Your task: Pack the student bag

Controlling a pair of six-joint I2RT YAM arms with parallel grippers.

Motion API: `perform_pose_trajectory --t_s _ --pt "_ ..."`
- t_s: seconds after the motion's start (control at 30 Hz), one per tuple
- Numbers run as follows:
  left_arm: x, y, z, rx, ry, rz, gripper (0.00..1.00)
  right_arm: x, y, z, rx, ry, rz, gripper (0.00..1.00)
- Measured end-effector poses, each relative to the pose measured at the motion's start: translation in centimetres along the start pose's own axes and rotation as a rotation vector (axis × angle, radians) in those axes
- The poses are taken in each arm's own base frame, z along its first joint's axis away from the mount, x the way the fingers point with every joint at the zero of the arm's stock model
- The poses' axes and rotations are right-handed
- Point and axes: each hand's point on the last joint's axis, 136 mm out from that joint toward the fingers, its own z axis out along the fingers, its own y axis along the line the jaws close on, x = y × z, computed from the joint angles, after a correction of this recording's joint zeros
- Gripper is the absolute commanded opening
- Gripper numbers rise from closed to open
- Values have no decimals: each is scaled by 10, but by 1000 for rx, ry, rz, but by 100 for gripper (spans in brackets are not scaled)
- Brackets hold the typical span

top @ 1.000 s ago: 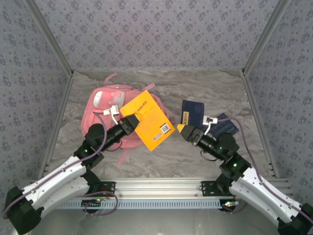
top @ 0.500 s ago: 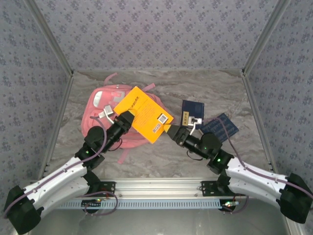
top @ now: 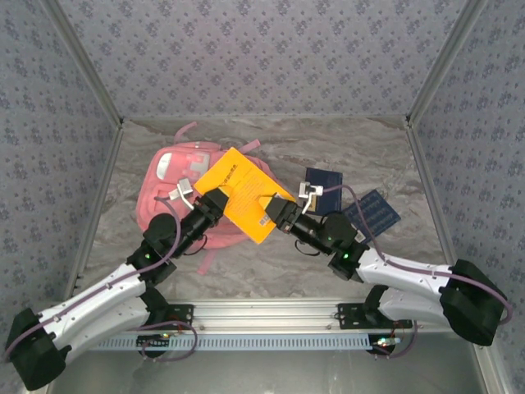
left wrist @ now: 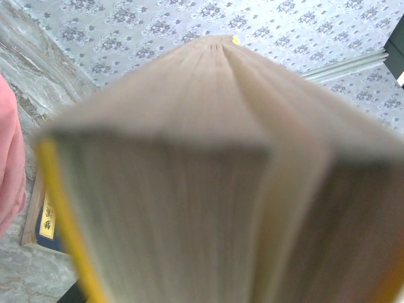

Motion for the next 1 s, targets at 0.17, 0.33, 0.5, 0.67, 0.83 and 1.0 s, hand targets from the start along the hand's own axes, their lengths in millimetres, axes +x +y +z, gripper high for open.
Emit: perform_pose_trajectory --t_s 0.17,0.33,0.5,0.67,0.83,1.0 --pt "1 -2 -2 5 -2 -7 0 3 -2 -1 24 -9 -12 0" --pt "5 3 -3 -20 13 5 35 3 -1 -7 50 -11 -15 0" --pt "2 16 -8 -142 21 103 66 -12 -4 -33 146 -54 -87 0" --pt "-5 27 -4 -343 67 254 71 -41 -27 -79 337 -136 -176 0" --pt "-9 74 13 -578 181 359 74 -68 -63 -120 530 -201 -203 0" --pt "-9 132 20 -776 358 451 75 -85 -93 -145 649 -223 -165 0"
